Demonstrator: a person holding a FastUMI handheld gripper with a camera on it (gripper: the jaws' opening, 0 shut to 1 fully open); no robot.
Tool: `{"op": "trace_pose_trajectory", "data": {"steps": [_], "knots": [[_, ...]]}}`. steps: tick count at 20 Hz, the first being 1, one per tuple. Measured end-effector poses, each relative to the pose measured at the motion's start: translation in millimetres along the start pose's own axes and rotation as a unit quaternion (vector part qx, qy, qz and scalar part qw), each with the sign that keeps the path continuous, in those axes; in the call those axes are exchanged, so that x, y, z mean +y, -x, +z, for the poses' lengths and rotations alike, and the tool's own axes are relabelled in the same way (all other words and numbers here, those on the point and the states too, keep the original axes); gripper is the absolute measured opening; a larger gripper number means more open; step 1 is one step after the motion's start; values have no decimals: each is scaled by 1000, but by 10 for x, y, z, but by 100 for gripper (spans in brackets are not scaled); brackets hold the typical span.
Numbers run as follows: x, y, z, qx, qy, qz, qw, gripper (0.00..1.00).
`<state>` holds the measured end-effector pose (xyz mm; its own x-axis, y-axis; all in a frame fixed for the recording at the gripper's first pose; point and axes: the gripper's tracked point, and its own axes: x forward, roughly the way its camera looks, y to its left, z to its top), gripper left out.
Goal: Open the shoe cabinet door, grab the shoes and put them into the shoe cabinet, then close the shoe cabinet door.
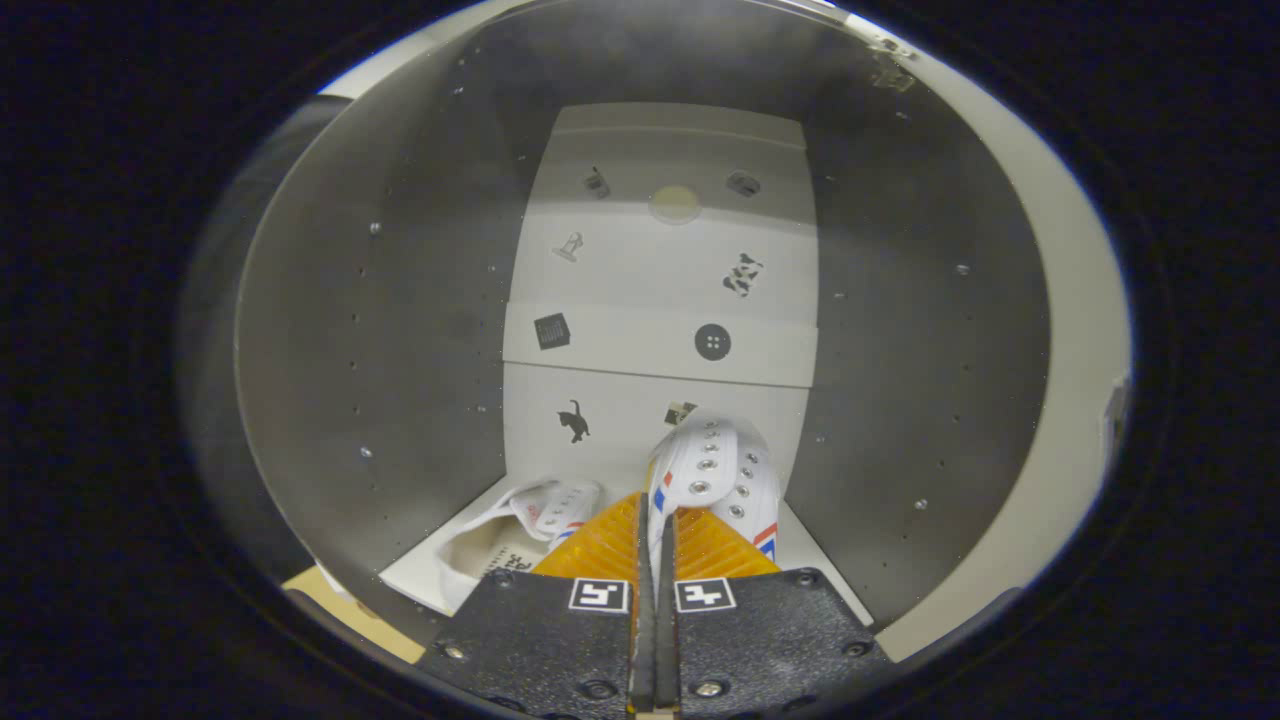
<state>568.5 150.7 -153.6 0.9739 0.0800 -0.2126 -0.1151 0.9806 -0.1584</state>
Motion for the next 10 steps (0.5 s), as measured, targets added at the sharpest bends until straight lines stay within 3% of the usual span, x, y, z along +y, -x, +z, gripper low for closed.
{"op": "trace_pose_trajectory", "data": {"steps": [3,6,10], "knots": [[82,-202,-225,44,21,16,999,4],[176,-300,-347,61,-12,38,997,5],[118,-317,-336,52,-47,21,997,15]]}}
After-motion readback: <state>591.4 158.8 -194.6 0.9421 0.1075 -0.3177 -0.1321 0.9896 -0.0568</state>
